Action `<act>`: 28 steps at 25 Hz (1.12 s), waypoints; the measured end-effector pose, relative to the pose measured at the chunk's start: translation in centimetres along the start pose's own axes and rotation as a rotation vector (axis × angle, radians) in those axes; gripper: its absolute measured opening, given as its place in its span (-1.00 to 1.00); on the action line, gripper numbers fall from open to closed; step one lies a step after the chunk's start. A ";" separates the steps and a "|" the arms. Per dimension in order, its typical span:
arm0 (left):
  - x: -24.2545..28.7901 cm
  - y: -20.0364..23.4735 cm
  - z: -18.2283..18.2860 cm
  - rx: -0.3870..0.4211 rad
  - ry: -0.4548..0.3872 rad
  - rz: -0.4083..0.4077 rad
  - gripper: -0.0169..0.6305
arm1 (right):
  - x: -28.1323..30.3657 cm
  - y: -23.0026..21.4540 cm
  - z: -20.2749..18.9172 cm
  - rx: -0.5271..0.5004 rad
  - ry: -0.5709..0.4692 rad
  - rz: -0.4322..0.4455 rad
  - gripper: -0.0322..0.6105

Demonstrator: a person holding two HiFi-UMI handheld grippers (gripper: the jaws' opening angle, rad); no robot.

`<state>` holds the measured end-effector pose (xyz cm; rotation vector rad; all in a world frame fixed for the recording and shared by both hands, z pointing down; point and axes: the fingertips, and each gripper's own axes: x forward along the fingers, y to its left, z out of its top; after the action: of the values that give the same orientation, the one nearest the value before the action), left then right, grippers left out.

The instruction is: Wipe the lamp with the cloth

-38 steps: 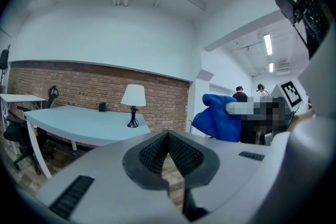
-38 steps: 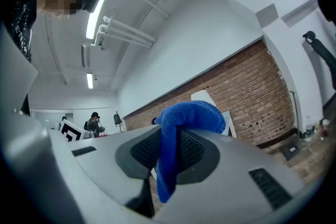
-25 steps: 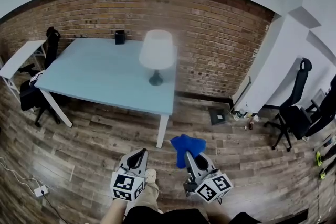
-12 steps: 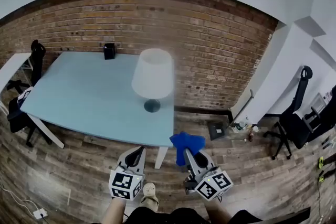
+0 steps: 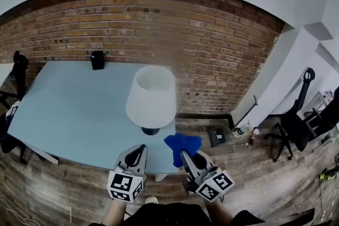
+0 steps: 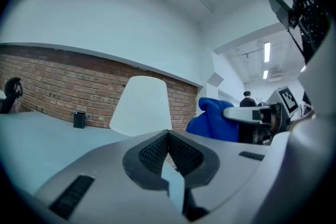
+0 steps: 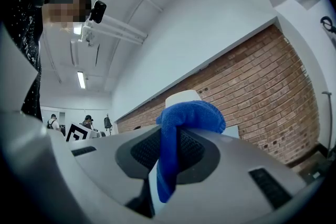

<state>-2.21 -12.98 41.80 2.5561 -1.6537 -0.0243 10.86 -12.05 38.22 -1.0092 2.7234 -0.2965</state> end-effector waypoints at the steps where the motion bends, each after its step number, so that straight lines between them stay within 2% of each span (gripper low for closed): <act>1: 0.5 0.4 0.5 0.010 -0.006 -0.003 -0.92 | 0.7 -0.2 0.1 0.004 0.001 0.003 -0.71; 7: 2.3 0.2 2.3 0.060 0.004 -0.036 -0.92 | 3.6 -0.9 2.7 -0.001 -0.004 0.069 -0.71; 11: 3.2 1.4 3.5 0.100 0.014 0.012 -0.92 | 7.6 -1.7 7.3 -0.073 -0.023 0.075 -0.71; 14: 3.4 2.3 4.3 0.084 0.001 0.034 -0.92 | 10.5 -2.1 11.3 -0.090 -0.049 0.109 -0.71; 17: 3.3 3.6 4.6 0.042 -0.003 0.059 -0.92 | 13.4 -2.3 13.0 -0.152 -0.009 0.118 -0.71; 21: 3.3 5.2 4.0 0.015 0.025 0.103 -0.92 | 15.1 -3.8 10.3 -0.244 0.109 0.040 -0.71; 28: 4.0 6.0 3.0 -0.007 0.052 0.121 -0.92 | 13.6 -7.6 4.3 -0.184 0.235 -0.045 -0.71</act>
<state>-6.27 -19.28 39.53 2.4246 -1.7825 0.0444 6.64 -27.08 34.30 -1.1519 2.9879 -0.1843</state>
